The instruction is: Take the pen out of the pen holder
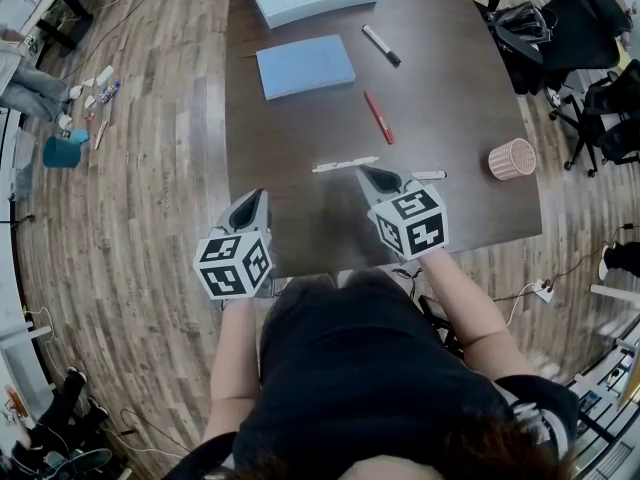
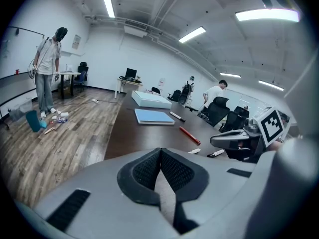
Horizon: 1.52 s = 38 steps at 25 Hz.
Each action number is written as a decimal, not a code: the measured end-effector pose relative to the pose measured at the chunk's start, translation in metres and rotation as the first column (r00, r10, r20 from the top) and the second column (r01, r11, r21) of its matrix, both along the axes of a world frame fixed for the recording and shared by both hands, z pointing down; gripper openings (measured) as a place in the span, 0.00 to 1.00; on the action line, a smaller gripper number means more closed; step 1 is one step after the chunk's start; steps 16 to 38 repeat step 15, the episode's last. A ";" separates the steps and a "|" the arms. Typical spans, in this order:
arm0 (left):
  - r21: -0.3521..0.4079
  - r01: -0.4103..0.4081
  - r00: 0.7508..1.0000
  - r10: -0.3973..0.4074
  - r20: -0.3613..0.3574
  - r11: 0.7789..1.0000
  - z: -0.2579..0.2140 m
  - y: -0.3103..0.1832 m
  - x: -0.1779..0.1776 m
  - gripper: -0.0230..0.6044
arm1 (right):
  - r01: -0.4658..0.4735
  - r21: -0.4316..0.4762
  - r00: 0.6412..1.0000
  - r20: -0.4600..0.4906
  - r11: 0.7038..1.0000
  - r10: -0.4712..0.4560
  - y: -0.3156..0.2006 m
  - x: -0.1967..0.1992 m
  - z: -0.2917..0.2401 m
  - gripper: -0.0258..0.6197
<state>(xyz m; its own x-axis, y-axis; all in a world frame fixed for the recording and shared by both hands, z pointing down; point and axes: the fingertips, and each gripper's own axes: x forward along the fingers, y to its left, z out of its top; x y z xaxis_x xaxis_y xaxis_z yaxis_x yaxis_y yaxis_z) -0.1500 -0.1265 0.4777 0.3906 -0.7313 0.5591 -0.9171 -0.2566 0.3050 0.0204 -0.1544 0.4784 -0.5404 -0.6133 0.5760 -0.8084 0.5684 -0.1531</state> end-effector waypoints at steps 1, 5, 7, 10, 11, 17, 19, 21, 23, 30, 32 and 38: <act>-0.001 -0.002 1.000 0.002 0.000 1.000 0.000 -0.001 0.000 0.08 | -0.001 -0.001 1.000 0.000 1.000 0.001 -0.001 0.000 0.001 0.07; -0.003 -0.008 1.000 0.008 0.001 1.000 0.003 -0.001 -0.002 0.08 | -0.005 -0.003 1.000 -0.001 1.000 0.005 -0.001 -0.001 0.003 0.07; -0.002 -0.010 1.000 0.010 0.003 1.000 0.003 -0.001 -0.003 0.08 | -0.006 -0.002 1.000 -0.002 1.000 0.006 -0.001 -0.001 0.004 0.07; -0.002 -0.012 1.000 0.012 0.003 1.000 0.002 -0.001 -0.003 0.08 | -0.008 -0.003 1.000 0.000 1.000 0.008 0.000 -0.001 0.003 0.07; -0.002 -0.012 1.000 0.012 0.004 1.000 0.001 -0.001 -0.002 0.08 | -0.008 -0.002 1.000 0.001 1.000 0.008 0.000 -0.001 0.003 0.07; -0.003 -0.013 1.000 0.013 0.005 1.000 0.000 0.000 -0.001 0.08 | -0.005 0.004 1.000 0.004 1.000 0.005 0.000 -0.001 0.000 0.07; -0.003 -0.013 1.000 0.013 0.005 1.000 0.000 0.000 -0.001 0.08 | -0.005 0.004 1.000 0.004 1.000 0.005 0.000 -0.001 0.000 0.07; -0.003 -0.013 1.000 0.013 0.005 1.000 0.000 0.000 -0.001 0.08 | -0.005 0.004 1.000 0.004 1.000 0.005 0.000 -0.001 0.000 0.07; -0.003 -0.013 1.000 0.013 0.005 1.000 0.000 0.000 -0.001 0.08 | -0.005 0.004 1.000 0.004 1.000 0.005 0.000 -0.001 0.000 0.07; -0.003 -0.013 1.000 0.013 0.005 1.000 0.000 0.000 -0.001 0.08 | -0.005 0.004 1.000 0.004 1.000 0.005 0.000 -0.001 0.000 0.07; -0.003 -0.013 1.000 0.013 0.005 1.000 0.000 0.000 -0.001 0.08 | -0.005 0.004 1.000 0.004 1.000 0.005 0.000 -0.001 0.000 0.07; -0.003 -0.013 1.000 0.013 0.005 1.000 0.000 0.000 -0.001 0.08 | -0.005 0.004 1.000 0.004 1.000 0.005 0.000 -0.001 0.000 0.07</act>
